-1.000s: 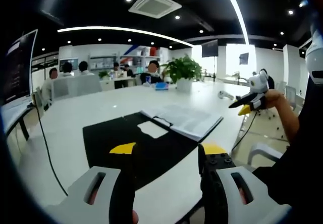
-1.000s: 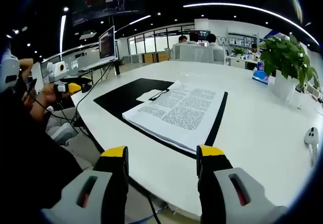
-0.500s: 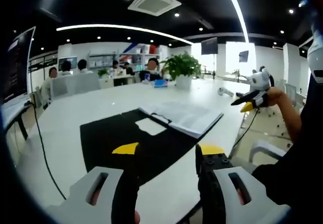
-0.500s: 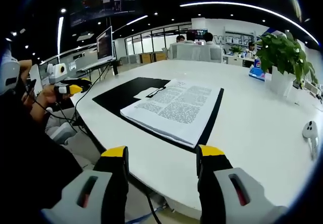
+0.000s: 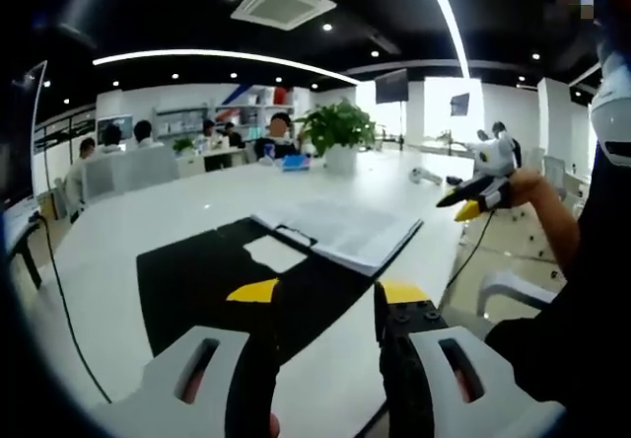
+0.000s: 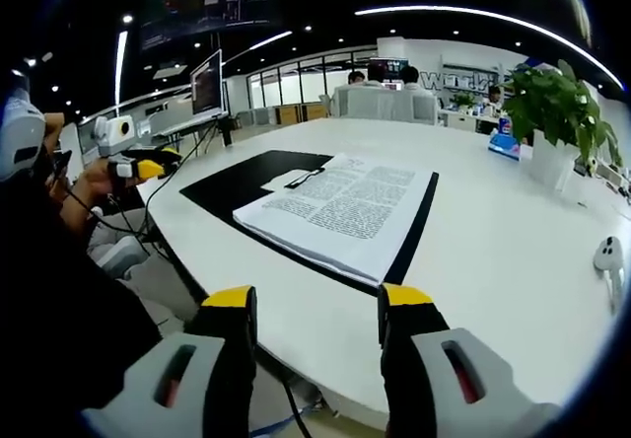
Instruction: Flip through the bound document one page at a time
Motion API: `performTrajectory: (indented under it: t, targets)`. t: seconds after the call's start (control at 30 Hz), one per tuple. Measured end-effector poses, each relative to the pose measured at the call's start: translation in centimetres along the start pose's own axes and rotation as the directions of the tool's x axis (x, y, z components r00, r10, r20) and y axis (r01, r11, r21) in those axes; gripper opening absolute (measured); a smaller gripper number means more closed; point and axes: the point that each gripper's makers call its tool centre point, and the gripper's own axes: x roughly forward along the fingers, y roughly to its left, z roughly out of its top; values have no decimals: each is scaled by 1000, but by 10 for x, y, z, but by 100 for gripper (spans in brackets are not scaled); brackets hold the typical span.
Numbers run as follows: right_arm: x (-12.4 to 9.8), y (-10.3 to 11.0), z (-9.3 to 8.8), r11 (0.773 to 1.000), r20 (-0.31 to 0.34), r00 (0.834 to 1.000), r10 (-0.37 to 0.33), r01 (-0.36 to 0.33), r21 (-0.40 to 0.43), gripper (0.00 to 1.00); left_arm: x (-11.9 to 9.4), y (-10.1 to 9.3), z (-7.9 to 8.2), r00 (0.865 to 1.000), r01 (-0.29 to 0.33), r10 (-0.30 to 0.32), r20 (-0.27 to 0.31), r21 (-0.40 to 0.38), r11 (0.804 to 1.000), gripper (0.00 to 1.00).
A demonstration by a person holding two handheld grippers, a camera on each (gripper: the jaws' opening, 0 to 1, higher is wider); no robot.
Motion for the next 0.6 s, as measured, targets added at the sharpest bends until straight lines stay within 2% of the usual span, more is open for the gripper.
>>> performTrajectory:
  t: [0.13, 0.33, 0.5, 0.6]
  targets:
    - [0, 2, 0, 1000, 16, 1000, 20, -20, -17, 50, 14, -8, 3, 999, 36, -36, -9, 9, 999, 36]
    - [-1, -8, -1, 1000, 35, 999, 14, -13, -17, 53, 36, -17, 7, 996, 81, -81, -26, 14, 997, 37]
    - [-4, -11, -1, 1000, 50, 999, 19, -18, -14, 53, 57, -21, 16, 995, 103, -103, -9, 16, 995, 36]
    - [-5, -15, -2, 1000, 65, 998, 13, -12, -13, 53, 69, -26, 16, 991, 130, -129, -35, 36, 991, 36]
